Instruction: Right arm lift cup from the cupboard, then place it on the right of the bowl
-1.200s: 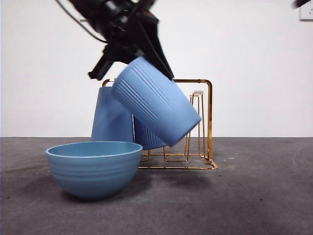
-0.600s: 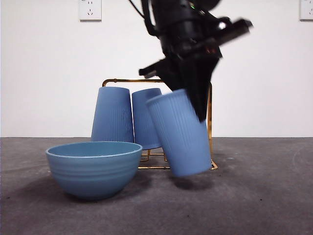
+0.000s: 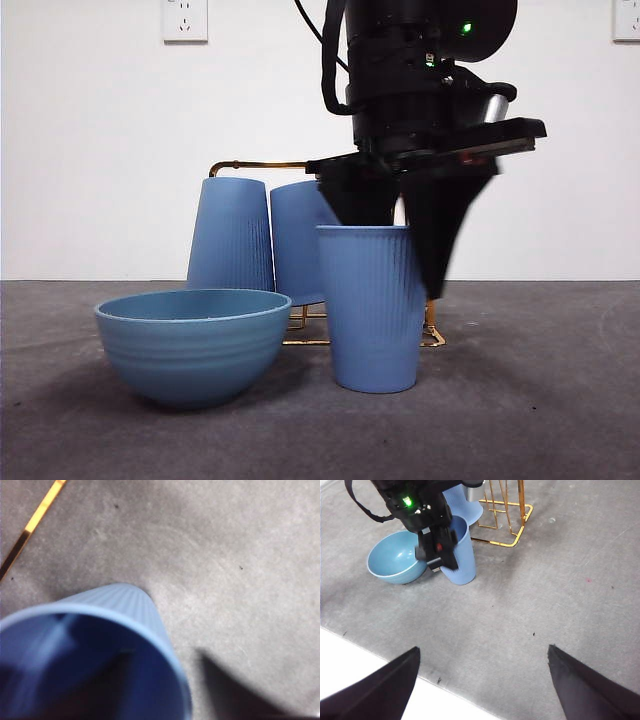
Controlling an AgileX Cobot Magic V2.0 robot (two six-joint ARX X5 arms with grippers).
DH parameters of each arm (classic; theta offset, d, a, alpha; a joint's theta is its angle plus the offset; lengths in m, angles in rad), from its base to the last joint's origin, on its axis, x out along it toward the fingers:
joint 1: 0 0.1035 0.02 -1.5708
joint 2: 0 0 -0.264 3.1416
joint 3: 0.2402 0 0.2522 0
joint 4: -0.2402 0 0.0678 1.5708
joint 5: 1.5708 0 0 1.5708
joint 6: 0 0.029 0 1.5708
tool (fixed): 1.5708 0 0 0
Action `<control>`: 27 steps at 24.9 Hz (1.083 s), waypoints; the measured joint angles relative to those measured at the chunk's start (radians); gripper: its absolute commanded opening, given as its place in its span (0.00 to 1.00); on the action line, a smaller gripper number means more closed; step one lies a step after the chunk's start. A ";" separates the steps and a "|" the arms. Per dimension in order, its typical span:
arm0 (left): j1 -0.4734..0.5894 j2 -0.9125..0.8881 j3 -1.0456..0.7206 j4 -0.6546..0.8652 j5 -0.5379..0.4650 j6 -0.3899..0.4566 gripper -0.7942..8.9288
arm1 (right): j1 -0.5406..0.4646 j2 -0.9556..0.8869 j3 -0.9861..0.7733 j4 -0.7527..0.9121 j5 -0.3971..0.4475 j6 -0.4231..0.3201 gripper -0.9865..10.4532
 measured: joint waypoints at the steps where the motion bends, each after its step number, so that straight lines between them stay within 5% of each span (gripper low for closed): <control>1: 0.000 0.003 0.016 -0.005 0.000 0.000 0.54 | 0.000 0.000 0.000 0.000 0.000 0.000 0.45; 8: 0.000 0.003 0.251 -0.160 0.000 0.000 0.61 | 0.000 0.000 0.000 0.000 0.000 0.000 0.45; 16: -0.001 -0.247 0.222 -0.227 0.000 -0.028 0.60 | 0.000 0.000 0.000 0.000 0.000 0.000 0.45; 21: -0.002 -0.558 -0.021 -0.218 -0.030 -0.088 0.59 | 0.000 0.000 0.000 0.000 0.000 -0.024 0.45; 27: -0.002 -1.004 -0.534 0.075 -0.111 -0.196 0.59 | 0.000 0.000 0.000 0.000 -0.047 -0.040 0.45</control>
